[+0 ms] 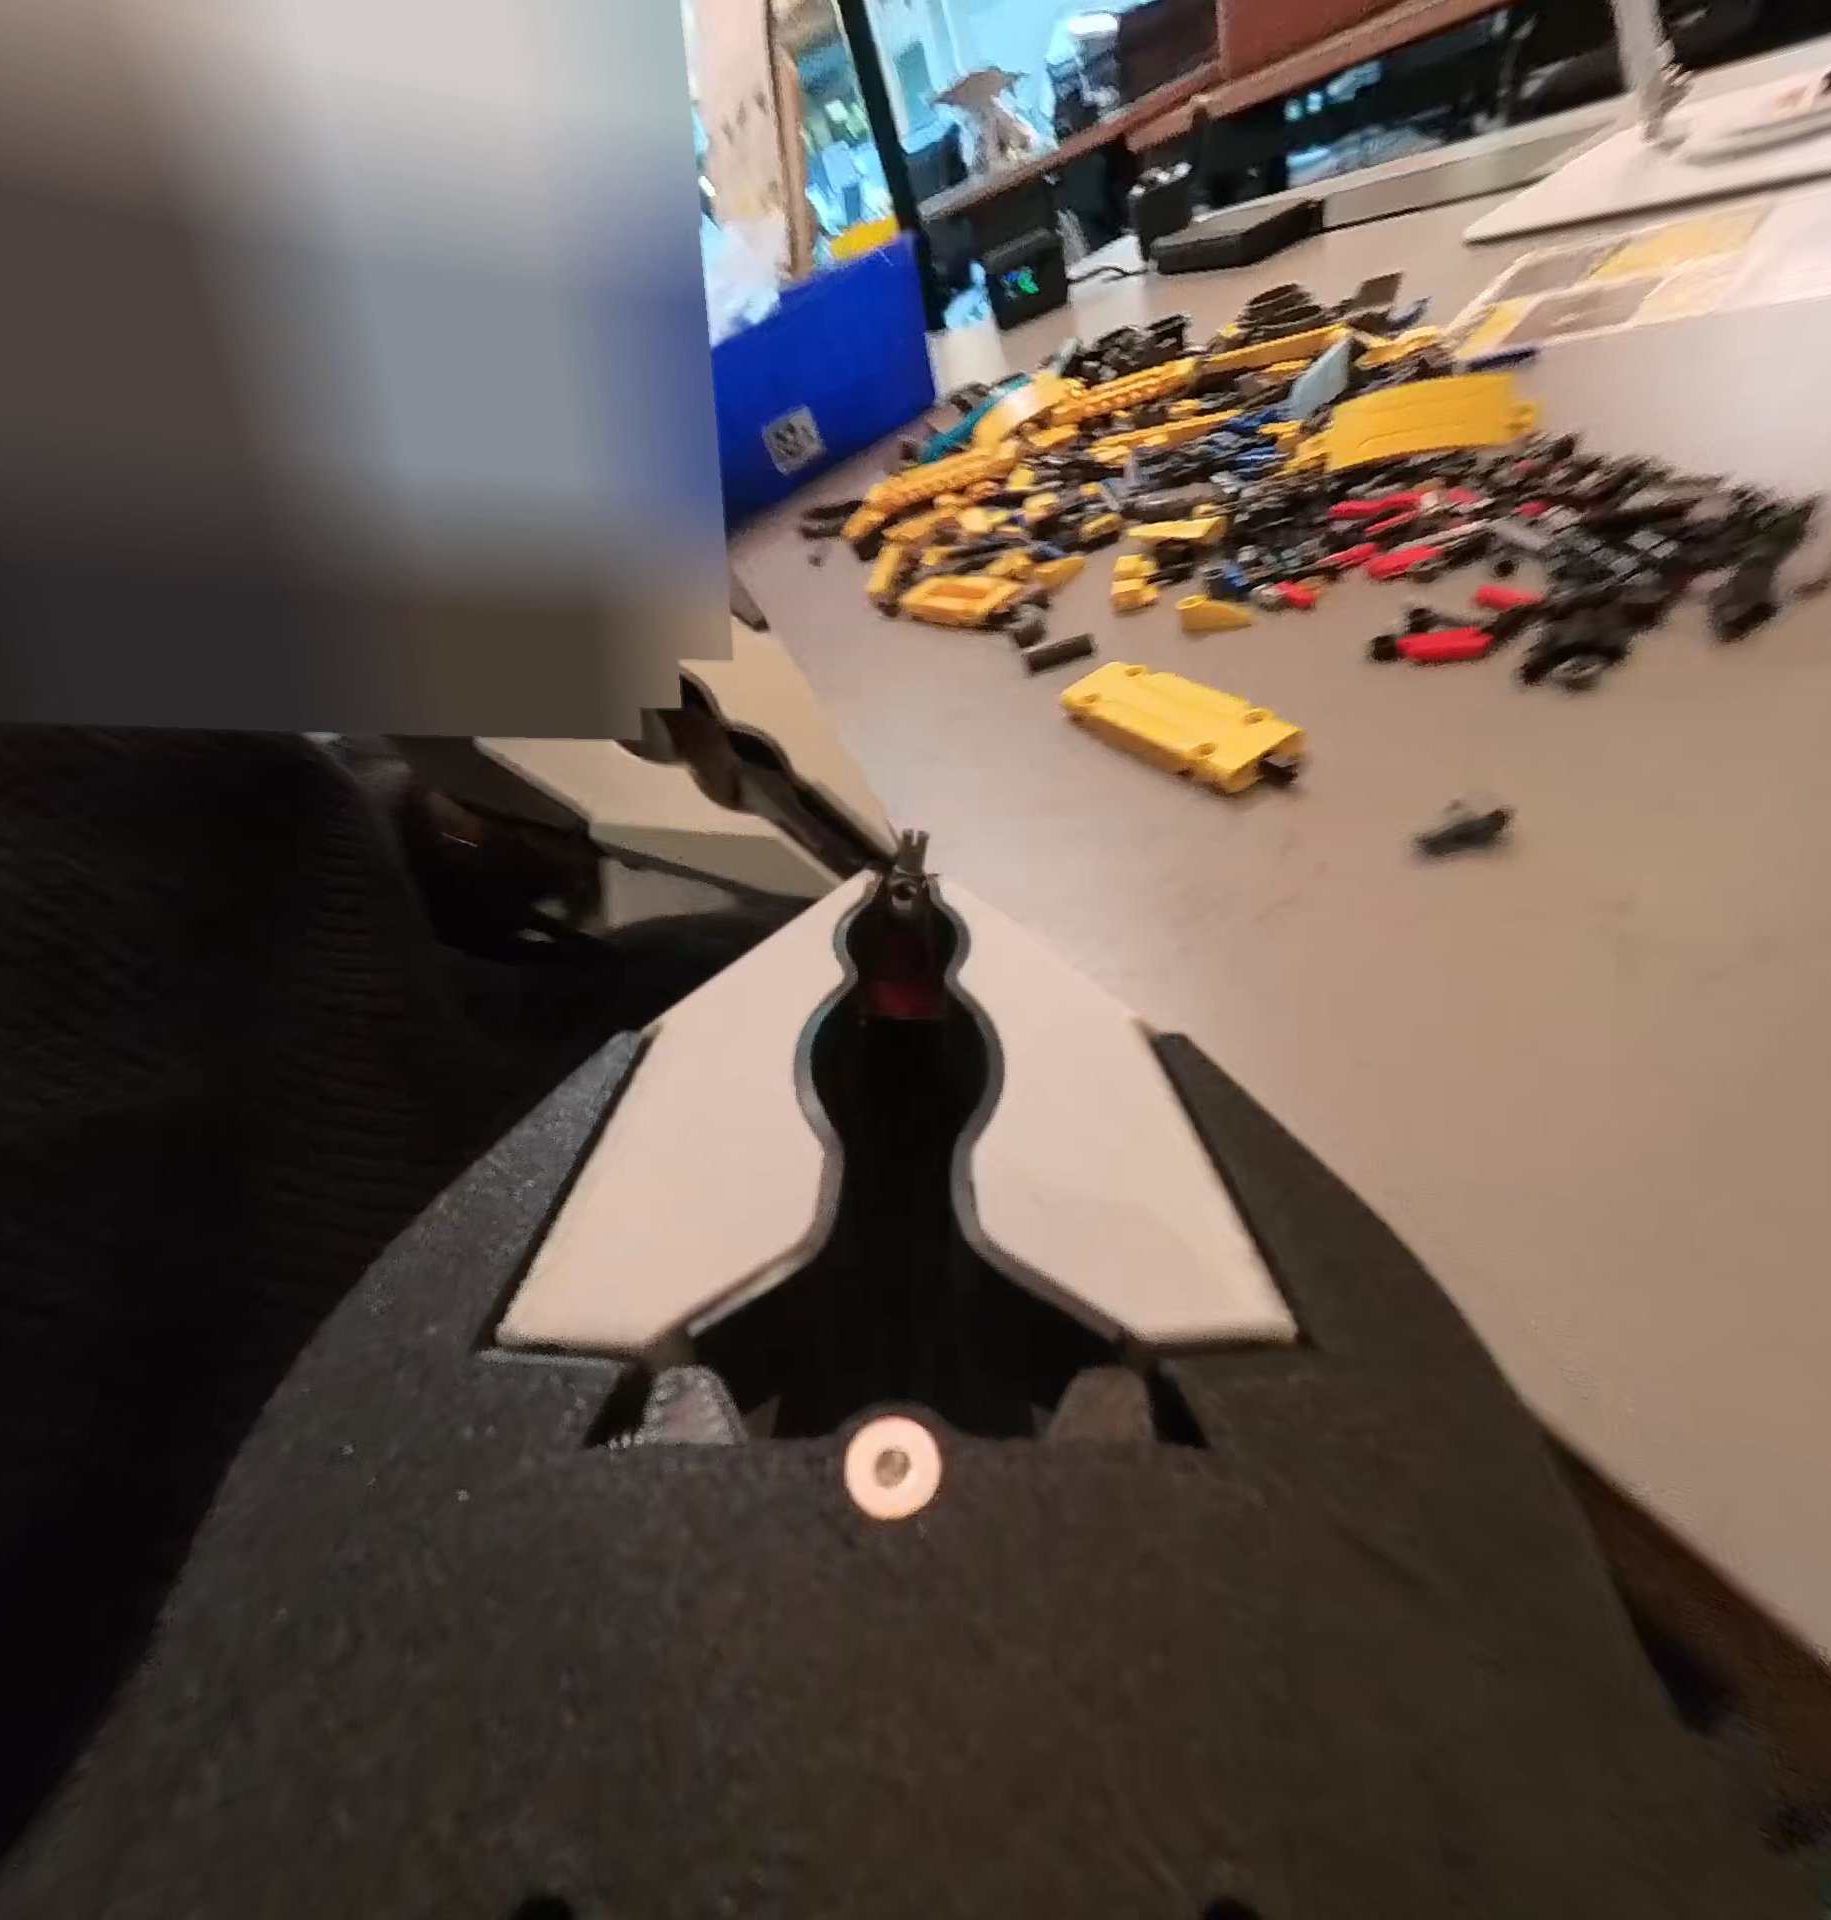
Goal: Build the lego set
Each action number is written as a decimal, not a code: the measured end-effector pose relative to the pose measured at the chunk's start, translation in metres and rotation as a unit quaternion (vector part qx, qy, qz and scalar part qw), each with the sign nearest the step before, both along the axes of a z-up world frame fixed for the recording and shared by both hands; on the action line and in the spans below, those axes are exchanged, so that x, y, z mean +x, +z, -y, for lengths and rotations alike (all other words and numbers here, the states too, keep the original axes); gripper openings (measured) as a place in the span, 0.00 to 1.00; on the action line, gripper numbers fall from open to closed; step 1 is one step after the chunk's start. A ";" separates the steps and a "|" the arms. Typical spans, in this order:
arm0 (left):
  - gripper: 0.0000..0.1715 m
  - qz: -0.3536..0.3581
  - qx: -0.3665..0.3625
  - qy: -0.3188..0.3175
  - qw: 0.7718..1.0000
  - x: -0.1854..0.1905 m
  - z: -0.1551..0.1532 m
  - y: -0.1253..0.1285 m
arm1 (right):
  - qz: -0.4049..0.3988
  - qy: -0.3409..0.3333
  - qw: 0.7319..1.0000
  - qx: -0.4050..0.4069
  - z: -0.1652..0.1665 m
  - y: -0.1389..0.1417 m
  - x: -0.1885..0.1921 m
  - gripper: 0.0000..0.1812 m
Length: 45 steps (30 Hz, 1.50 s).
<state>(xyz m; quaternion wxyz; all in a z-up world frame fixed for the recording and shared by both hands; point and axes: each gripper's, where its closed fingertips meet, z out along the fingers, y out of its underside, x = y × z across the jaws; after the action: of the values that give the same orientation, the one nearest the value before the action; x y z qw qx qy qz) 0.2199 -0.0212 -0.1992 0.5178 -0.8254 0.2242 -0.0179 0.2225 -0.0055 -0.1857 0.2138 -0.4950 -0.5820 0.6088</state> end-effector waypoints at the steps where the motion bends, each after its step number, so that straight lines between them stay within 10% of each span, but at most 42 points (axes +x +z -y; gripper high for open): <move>1: 0.03 0.012 0.003 -0.028 1.000 0.010 0.008 0.001 | 0.002 0.009 0.999 -0.038 0.005 0.001 0.005 0.03; 14: 0.04 0.223 -0.047 -0.039 0.973 0.058 0.082 -0.017 | 0.074 0.082 0.961 -0.253 0.085 -0.022 0.050 0.04; 45: 0.02 0.298 -0.078 -0.042 0.950 0.070 0.090 -0.019 | 0.166 0.218 0.948 -0.162 0.104 -0.031 0.059 0.03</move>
<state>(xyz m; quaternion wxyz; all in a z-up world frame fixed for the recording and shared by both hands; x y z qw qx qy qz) 0.2899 -0.1107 -0.2177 0.4935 -0.8102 0.0920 -0.3027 0.2820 -0.1099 -0.2163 -0.1062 -0.4778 -0.5967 0.6359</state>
